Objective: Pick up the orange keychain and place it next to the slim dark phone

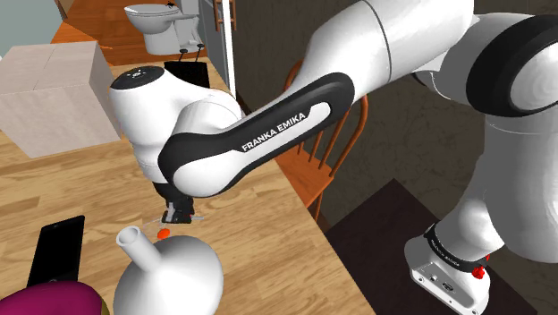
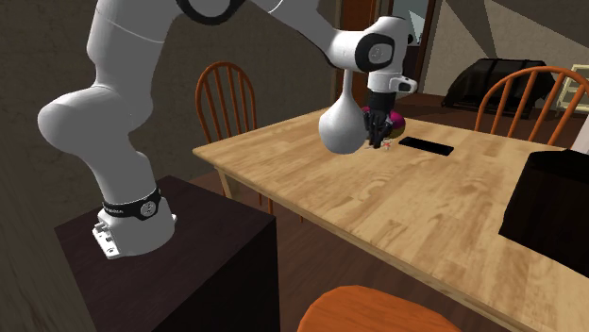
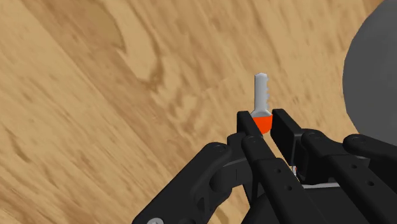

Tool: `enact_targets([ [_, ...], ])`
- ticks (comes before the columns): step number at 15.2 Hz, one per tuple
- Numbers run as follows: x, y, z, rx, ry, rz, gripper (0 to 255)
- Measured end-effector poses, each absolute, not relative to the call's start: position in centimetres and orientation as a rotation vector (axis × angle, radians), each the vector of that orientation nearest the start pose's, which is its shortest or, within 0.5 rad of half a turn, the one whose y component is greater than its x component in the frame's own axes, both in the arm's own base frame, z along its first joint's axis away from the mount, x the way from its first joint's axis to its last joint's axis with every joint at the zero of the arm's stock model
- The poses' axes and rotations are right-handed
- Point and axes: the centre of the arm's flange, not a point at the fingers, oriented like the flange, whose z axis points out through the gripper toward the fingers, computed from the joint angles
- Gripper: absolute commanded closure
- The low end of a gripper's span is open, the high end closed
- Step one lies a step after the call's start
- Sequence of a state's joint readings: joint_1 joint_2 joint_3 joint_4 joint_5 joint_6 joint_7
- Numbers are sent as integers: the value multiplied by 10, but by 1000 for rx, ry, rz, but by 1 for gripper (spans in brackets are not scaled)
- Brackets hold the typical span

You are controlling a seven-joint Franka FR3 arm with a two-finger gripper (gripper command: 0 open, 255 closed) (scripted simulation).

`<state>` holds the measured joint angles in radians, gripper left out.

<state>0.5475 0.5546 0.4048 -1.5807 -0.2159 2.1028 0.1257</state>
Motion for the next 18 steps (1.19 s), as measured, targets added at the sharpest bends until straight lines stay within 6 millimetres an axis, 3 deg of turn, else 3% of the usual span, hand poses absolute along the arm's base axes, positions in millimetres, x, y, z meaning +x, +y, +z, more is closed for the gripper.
enact_targets([
  [9, 438, 652, 340, -2816, -1327, -6, 255],
  [18, 440, 665, 343, -2779, -1292, -81, 255],
])
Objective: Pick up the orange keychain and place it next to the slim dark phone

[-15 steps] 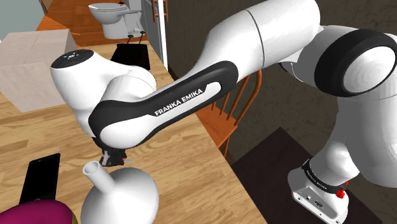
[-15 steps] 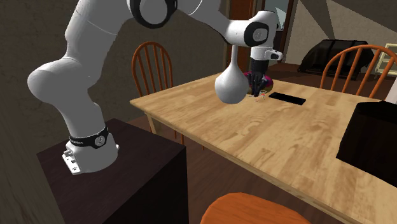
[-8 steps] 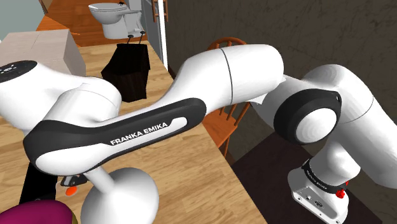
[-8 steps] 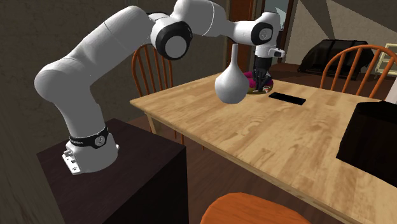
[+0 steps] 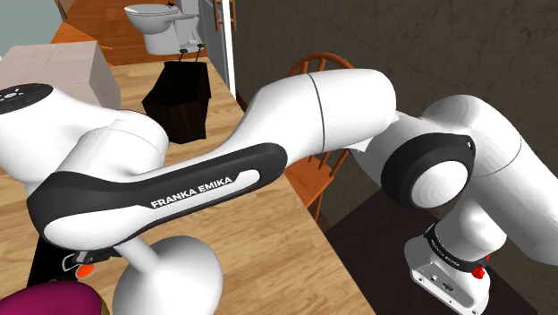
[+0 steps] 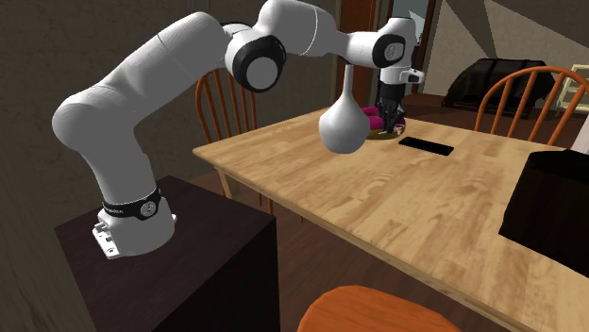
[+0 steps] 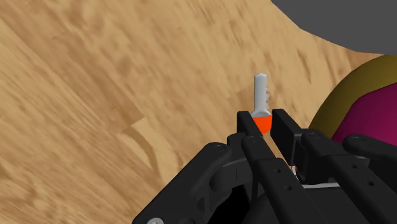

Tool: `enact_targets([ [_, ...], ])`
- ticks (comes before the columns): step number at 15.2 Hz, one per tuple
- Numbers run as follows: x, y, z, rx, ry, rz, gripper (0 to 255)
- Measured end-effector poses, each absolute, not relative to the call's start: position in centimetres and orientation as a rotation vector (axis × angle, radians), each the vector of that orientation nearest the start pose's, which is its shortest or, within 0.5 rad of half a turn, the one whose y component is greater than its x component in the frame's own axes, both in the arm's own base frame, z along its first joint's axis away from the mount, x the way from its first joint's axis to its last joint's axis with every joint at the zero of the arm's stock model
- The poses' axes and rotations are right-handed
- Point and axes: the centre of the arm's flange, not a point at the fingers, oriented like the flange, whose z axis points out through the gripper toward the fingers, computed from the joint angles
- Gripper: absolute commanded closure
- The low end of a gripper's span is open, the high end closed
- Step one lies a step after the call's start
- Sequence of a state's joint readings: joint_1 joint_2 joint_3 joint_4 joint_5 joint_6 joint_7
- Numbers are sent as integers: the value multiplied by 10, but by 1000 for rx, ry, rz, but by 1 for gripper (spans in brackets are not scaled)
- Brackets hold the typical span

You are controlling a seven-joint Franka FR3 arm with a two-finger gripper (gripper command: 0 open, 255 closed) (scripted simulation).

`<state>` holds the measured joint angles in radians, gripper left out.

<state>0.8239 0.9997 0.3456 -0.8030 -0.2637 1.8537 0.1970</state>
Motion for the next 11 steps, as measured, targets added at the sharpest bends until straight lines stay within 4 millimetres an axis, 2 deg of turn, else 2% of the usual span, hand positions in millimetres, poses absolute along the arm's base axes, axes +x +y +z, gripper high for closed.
enact_targets([
  [1, 444, 665, 344, -2774, -1291, -89, 255],
  [4, 436, 656, 341, -2756, -1260, -76, 255],
  [5, 439, 656, 340, -2750, -1255, -67, 255],
  [7, 439, 657, 336, -2730, -1224, -31, 255],
  [8, 438, 666, 337, -2730, -1224, -38, 255],
  [10, 436, 664, 338, -2737, -1233, -49, 255],
  [11, 434, 666, 341, -2737, -1240, -73, 0],
])
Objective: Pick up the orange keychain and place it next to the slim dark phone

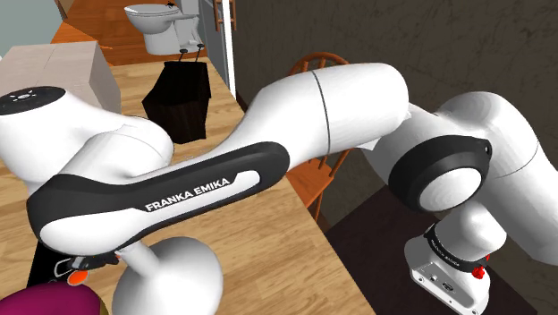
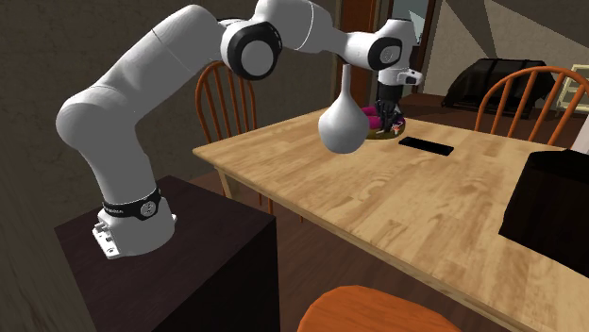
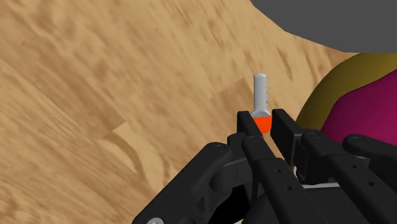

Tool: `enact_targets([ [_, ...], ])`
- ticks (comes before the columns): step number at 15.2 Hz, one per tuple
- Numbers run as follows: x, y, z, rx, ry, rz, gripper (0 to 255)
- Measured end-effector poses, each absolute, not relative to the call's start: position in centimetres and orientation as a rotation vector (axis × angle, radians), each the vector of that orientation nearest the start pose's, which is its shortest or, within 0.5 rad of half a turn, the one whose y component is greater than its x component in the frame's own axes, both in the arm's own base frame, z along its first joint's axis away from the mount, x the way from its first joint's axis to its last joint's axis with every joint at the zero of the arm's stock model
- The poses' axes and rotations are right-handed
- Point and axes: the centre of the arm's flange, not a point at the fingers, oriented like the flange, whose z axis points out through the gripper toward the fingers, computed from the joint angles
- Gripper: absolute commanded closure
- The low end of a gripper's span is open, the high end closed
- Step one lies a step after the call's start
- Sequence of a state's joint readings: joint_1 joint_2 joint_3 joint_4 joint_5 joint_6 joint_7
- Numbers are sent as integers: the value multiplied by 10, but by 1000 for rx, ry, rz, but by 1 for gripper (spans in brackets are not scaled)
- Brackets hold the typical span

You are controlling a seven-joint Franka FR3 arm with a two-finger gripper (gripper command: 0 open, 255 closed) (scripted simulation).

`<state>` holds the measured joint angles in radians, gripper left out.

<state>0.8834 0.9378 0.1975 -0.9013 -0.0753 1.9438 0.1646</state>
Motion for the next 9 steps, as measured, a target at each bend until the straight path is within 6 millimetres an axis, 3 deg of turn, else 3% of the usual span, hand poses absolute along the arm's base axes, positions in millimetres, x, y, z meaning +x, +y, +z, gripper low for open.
enact_targets([
  [2, 437, 652, 340, -2729, -1233, -82, 0],
  [5, 444, 657, 337, -2715, -1216, -58, 0],
  [6, 435, 667, 337, -2721, -1217, -42, 0],
  [9, 436, 663, 337, -2761, -1264, -29, 0],
])
